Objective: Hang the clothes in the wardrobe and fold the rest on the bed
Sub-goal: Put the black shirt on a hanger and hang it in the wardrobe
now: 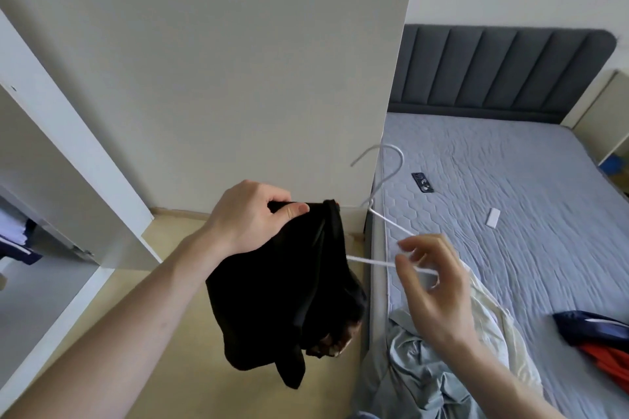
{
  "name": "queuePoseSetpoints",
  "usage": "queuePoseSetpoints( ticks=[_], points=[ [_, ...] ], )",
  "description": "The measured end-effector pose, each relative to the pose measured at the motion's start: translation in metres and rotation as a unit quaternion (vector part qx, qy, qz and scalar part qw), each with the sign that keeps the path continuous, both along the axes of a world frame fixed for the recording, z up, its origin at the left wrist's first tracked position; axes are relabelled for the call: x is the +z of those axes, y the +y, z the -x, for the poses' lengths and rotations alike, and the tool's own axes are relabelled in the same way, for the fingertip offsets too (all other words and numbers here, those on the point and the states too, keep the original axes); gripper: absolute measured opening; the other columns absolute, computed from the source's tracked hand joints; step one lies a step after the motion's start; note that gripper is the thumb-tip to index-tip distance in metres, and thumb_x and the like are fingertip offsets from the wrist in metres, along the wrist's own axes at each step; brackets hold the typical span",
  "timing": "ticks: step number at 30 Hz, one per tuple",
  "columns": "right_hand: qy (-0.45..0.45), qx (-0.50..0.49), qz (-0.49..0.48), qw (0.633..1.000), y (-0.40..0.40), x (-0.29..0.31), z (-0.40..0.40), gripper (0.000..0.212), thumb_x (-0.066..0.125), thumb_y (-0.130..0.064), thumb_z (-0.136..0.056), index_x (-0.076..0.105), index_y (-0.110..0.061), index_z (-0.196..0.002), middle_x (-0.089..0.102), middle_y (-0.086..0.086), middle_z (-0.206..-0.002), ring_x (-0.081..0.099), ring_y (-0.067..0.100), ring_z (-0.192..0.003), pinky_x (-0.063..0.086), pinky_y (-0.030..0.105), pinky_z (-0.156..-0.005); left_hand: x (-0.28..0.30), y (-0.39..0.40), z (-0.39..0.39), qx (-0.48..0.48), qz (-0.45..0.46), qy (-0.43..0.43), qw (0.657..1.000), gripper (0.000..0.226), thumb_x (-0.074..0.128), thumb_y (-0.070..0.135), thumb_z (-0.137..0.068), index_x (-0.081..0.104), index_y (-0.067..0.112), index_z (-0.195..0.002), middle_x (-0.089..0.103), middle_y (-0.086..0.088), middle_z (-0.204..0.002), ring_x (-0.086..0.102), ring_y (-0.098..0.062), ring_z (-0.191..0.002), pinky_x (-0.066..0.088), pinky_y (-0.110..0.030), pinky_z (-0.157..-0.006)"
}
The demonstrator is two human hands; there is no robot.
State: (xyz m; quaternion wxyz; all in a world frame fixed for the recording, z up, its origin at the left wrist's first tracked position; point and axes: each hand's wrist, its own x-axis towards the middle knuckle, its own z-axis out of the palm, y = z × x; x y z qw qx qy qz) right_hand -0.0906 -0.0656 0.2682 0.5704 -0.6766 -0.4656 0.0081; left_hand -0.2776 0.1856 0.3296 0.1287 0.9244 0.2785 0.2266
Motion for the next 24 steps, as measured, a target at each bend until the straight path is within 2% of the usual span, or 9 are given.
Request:
queuePoseSetpoints(
  ticks=[3,5,8,11,12,15,17,20,24],
  points=[
    [-0.016,0.110,0.091,0.990,0.000,-0.012,0.014,0.011,0.068,-0.028,-0.092,0.067,-0.037,-0.099,0.067,-0.015,-0.088,0.063,0.013,-0.064,0.044,0.015,-0.062,0.007,0.005,0.004,0.018,0.003,-0.036,0.999,0.062,0.047,0.080,-0.090,0.056,0.022,-0.071,0.044,0.004,-0.055,0.042,-0.017,-0.055,0.037,-0.030,-0.051],
    [-0.008,0.117,0.168,0.979,0.008,-0.025,0.017,0.027,0.071,-0.029,-0.089,0.063,-0.043,-0.111,0.067,-0.017,-0.102,0.065,0.013,-0.067,0.046,0.016,-0.064,0.012,0.005,0.004,0.020,0.014,-0.051,0.998,0.060,0.048,0.080,-0.089,0.058,0.023,-0.073,0.041,0.002,-0.052,0.039,-0.017,-0.053,0.034,-0.029,-0.051],
    [0.049,0.088,0.199,0.975,0.022,-0.033,0.011,0.055,0.073,-0.026,-0.086,0.051,-0.048,-0.131,0.065,-0.023,-0.108,0.067,0.013,-0.072,0.048,0.015,-0.071,0.023,0.003,0.001,0.020,0.020,-0.071,0.997,0.059,0.051,0.080,-0.088,0.061,0.024,-0.075,0.040,0.001,-0.051,0.038,-0.019,-0.054,0.035,-0.030,-0.051],
    [0.053,0.127,0.233,0.963,0.031,-0.036,0.001,0.062,0.072,-0.030,-0.084,0.047,-0.049,-0.137,0.066,-0.026,-0.110,0.066,0.000,-0.082,0.050,0.016,-0.080,0.033,0.000,-0.001,0.010,0.037,-0.074,0.997,0.059,0.051,0.082,-0.086,0.068,0.026,-0.079,0.050,-0.001,-0.055,0.045,-0.020,-0.056,0.043,-0.032,-0.057],
    [0.053,0.147,0.241,0.958,0.033,-0.038,-0.002,0.054,0.071,-0.033,-0.084,0.052,-0.047,-0.133,0.068,-0.024,-0.109,0.064,-0.002,-0.084,0.050,0.016,-0.079,0.036,-0.001,-0.001,0.003,0.044,-0.076,0.996,0.057,0.051,0.081,-0.086,0.069,0.027,-0.079,0.051,0.000,-0.055,0.046,-0.020,-0.056,0.043,-0.032,-0.057],
    [0.083,0.201,0.287,0.933,0.036,-0.042,-0.011,0.019,0.070,-0.043,-0.086,0.068,-0.029,-0.099,0.069,-0.010,-0.083,0.060,-0.003,-0.074,0.050,0.024,-0.069,0.043,-0.001,-0.001,-0.004,0.048,-0.094,0.994,0.054,0.056,0.075,-0.088,0.067,0.023,-0.075,0.044,0.002,-0.053,0.040,-0.019,-0.055,0.039,-0.032,-0.056],
    [0.075,0.207,0.333,0.917,0.030,-0.048,-0.020,0.030,0.069,-0.049,-0.084,0.068,-0.019,-0.086,0.063,-0.005,-0.072,0.057,0.002,-0.067,0.048,0.030,-0.066,0.047,0.003,0.002,0.007,0.044,-0.107,0.993,0.056,0.059,0.071,-0.088,0.063,0.017,-0.073,0.038,0.002,-0.052,0.037,-0.020,-0.056,0.037,-0.033,-0.056],
    [-0.001,0.141,0.342,0.929,0.012,-0.054,-0.040,0.033,0.066,-0.053,-0.083,0.068,-0.020,-0.082,0.065,-0.006,-0.070,0.058,0.006,-0.062,0.049,0.033,-0.063,0.048,0.013,0.012,0.027,0.029,-0.099,0.994,0.062,0.059,0.070,-0.088,0.060,0.010,-0.072,0.039,-0.002,-0.054,0.039,-0.024,-0.058,0.039,-0.035,-0.057],
    [-0.104,0.049,0.285,0.952,-0.011,-0.043,-0.074,0.022,0.075,-0.033,-0.088,0.061,-0.023,-0.074,0.061,-0.010,-0.072,0.059,0.010,-0.070,0.052,0.042,-0.063,0.043,0.021,0.026,0.035,0.040,-0.086,0.995,0.059,0.060,0.070,-0.087,0.064,0.014,-0.067,0.038,-0.004,-0.054,0.039,-0.026,-0.058,0.039,-0.036,-0.056]
  ],
)
